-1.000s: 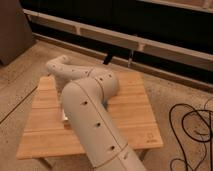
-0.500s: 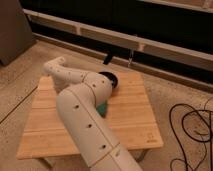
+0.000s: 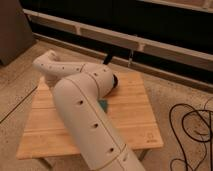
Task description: Stand the bottle upright
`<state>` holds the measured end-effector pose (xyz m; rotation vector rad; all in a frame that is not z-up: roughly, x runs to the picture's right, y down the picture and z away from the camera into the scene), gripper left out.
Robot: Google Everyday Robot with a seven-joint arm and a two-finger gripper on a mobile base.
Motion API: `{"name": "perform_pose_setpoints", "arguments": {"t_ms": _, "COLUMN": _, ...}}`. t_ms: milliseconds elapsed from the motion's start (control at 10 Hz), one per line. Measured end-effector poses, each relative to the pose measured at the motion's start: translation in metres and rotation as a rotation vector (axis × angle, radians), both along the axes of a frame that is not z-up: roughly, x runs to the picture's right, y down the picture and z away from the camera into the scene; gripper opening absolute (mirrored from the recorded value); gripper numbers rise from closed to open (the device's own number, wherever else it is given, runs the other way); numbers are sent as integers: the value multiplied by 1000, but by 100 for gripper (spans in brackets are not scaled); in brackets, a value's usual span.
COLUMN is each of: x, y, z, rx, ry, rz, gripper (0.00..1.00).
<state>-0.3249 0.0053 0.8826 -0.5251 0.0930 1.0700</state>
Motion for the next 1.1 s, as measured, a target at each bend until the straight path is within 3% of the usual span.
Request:
{"name": "perform_pose_setpoints", "arguments": {"t_ms": 200, "x": -2, "y": 0, "z": -25, "rx": 89, "ry": -55, "rz": -24, "gripper": 0}}
{"name": "perform_pose_setpoints", "arguments": {"t_ms": 300, "x": -5, "y": -5, "z": -39, "rx": 183, "ry": -121, "rz": -50, "gripper": 0}}
{"name": "perform_pose_setpoints", "arguments": {"t_ms": 600, "x": -8, "y": -14, "z": -61, "rx": 380, "ry": -253, "rz": -129, "gripper": 0}}
{"name": "perform_pose_setpoints", "arguments": {"t_ms": 800, "x": -9, "y": -12, "z": -72, "rx": 445, "ry": -309, "rz": -169, "gripper": 0}}
{"name": "perform_pose_setpoints", "arguments": {"t_ms": 1100, "x": -9, "y": -11, "z": -77, "rx": 470, "ry": -334, "rz": -187, "gripper": 0}}
